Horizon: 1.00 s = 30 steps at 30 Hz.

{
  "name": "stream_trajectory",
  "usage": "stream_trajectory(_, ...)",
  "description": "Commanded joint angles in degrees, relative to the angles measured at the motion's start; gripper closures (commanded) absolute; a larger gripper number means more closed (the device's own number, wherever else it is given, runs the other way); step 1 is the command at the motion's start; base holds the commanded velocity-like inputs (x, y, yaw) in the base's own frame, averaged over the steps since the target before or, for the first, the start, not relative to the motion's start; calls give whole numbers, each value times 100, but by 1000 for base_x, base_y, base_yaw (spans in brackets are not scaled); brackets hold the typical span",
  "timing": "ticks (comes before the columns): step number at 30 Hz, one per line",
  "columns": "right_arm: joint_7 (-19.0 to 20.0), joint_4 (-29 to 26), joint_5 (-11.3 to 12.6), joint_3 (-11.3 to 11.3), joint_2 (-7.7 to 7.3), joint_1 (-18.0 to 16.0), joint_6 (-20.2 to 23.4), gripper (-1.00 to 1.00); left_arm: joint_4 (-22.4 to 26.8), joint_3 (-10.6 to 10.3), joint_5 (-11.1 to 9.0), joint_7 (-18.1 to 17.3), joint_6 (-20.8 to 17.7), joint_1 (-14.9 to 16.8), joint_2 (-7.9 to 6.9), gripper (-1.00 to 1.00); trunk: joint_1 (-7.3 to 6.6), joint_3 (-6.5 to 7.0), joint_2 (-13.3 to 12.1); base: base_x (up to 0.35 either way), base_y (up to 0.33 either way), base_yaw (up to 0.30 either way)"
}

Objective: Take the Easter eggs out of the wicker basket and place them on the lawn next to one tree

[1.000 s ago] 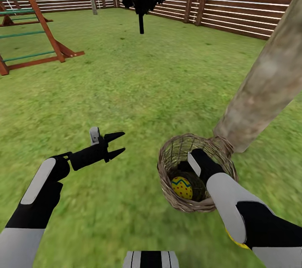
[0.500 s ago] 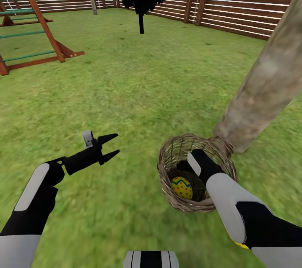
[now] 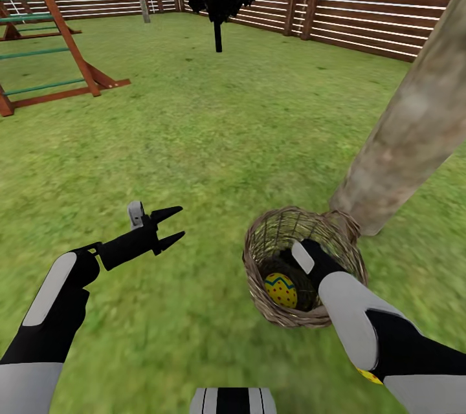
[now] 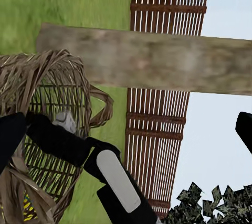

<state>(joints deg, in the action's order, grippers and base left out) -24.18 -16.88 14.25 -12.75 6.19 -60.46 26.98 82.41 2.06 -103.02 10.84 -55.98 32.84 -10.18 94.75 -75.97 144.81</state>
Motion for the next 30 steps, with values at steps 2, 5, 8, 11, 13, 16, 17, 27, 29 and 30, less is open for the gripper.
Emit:
stream_trajectory(2, -62, 37, 60, -1, 4, 1, -139, -100, 3, 5, -61, 59, -18, 3, -1, -100, -1, -4, 2, 0, 0, 0)
stream_trajectory(5, -77, 119, 61, -6, 5, 2, -348, -100, 3, 5, -61, 59, -18, 3, 3, -100, -1, -4, 2, 0, 0, 0)
stream_trajectory(8, -258, 237, 63, -8, 5, 2, -486, -100, 2, 5, -61, 59, -18, -4, 4, -100, -1, -4, 2, 0, 0, 0)
stream_trajectory(11, -331, 252, 67, -8, 24, 3, -487, -100, -1, 5, -61, 59, -18, -5, 6, -100, -1, -4, 2, 0, 0, 0)
stream_trajectory(13, -360, 327, 69, -5, 58, 5, -476, -100, -3, 5, -61, 59, -18, -6, 6, -100, -1, -4, 2, 0, 0, 0)
stream_trajectory(16, -398, 569, 62, 1, 81, 7, -473, -100, -2, 5, -61, 59, -18, -6, 7, -100, -1, -4, 2, 0, 0, 0)
stream_trajectory(17, -450, 608, 60, 1, 95, 4, -473, -100, 0, 5, -61, 59, -18, -6, 7, -100, -1, -4, 2, 0, 0, 0)
stream_trajectory(27, -1044, 669, 42, 9, 229, 3, -428, -100, 3, 5, -61, 59, -18, -6, 5, -100, -1, -4, 2, 0, 0, 0)
stream_trajectory(29, -1048, 669, 43, 9, 238, 2, -419, -100, 3, 5, -62, 59, -18, -6, 7, -100, -1, -4, 2, 0, 0, 0)
stream_trajectory(30, -1044, 668, 43, 9, 251, 1, -412, -100, 3, 5, -61, 59, -18, -6, 7, -100, -1, -4, 2, 0, 0, 0)
